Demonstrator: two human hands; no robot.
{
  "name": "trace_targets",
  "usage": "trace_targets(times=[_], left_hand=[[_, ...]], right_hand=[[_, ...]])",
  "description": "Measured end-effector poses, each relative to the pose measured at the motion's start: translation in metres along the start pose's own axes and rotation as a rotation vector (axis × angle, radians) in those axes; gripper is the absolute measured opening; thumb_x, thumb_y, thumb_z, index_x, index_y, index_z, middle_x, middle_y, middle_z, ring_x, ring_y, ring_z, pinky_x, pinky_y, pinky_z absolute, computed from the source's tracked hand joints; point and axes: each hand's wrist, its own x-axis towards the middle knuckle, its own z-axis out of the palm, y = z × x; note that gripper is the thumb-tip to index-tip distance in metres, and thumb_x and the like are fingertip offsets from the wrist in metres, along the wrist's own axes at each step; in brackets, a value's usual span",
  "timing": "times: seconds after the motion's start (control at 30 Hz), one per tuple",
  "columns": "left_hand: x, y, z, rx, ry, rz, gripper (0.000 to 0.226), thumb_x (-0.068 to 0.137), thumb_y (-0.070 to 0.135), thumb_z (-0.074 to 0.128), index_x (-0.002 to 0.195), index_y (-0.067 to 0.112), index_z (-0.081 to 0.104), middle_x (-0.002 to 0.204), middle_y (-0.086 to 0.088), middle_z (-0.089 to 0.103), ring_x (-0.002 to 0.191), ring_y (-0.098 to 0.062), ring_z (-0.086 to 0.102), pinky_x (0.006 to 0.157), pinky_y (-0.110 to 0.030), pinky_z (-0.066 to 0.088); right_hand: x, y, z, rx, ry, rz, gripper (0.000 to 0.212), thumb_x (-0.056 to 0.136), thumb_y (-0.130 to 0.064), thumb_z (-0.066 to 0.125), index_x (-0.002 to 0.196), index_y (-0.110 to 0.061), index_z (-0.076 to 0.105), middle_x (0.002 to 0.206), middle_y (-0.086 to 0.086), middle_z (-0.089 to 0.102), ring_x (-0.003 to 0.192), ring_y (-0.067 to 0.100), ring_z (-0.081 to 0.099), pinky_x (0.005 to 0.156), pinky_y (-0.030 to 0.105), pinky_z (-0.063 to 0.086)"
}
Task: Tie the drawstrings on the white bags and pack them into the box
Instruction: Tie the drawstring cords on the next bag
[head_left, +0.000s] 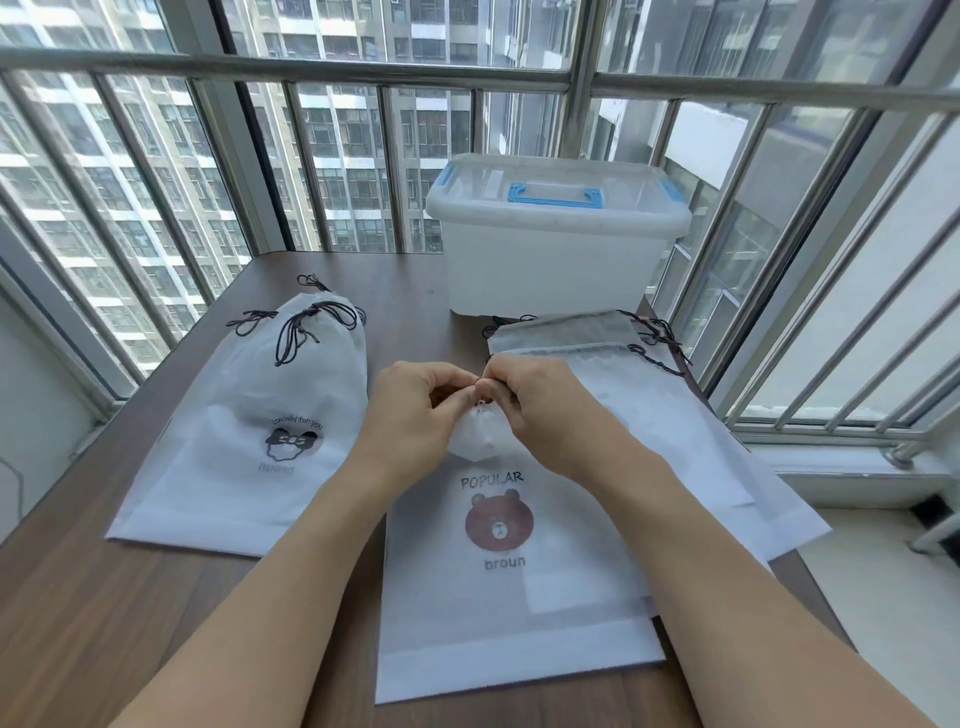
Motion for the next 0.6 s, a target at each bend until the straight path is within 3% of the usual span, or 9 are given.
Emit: trace_targets(times=[0.17,0.3,0.43,0.6], left_hand=[[-0.001,0.0,0.003,0.023,-0.003,0.048,0.01,0.096,0.015,0.064,0.089,0.016,0.072,0.079,0.011,0.067,0.07,0.003,0.058,0.065,-0.009,0.04],[0.003,-0.005,0.002,-0.135,-0.145,-0.037,0.017,0.095,0.025,0.054,0.092,0.013,0.066,0.087,-0.008,0.067,0.081,-0.011,0.056,0.078,-0.029,0.044],[0.002,-0.003,0.001,-0.42,-0.246,-0.169,0.018,0.099,0.016,0.053,0.095,0.005,0.066,0.091,-0.007,0.065,0.088,-0.014,0.054,0.08,-0.022,0.043],[0.002,-0.003,-0.004,-0.271,-0.149,-0.117,0.013,0.094,0.015,0.066,0.083,0.012,0.072,0.077,0.001,0.07,0.072,-0.005,0.059,0.068,-0.015,0.045]], right_hand=[[0.0,-0.004,-0.002,-0.027,0.036,0.005,0.03,0.106,-0.026,0.045,0.086,-0.007,0.056,0.074,0.005,0.058,0.071,0.025,0.051,0.066,0.044,0.045],[-0.001,-0.005,-0.005,-0.001,0.042,-0.005,0.03,0.106,-0.025,0.044,0.087,-0.006,0.055,0.075,0.007,0.059,0.071,0.027,0.052,0.066,0.043,0.044],[-0.002,-0.005,-0.007,0.058,0.056,-0.01,0.022,0.104,-0.02,0.05,0.09,-0.009,0.063,0.076,-0.001,0.06,0.071,0.02,0.052,0.065,0.032,0.042],[-0.004,-0.005,-0.011,0.245,0.056,0.092,0.019,0.102,-0.014,0.055,0.089,-0.013,0.069,0.074,-0.013,0.062,0.069,0.001,0.055,0.065,0.011,0.038]])
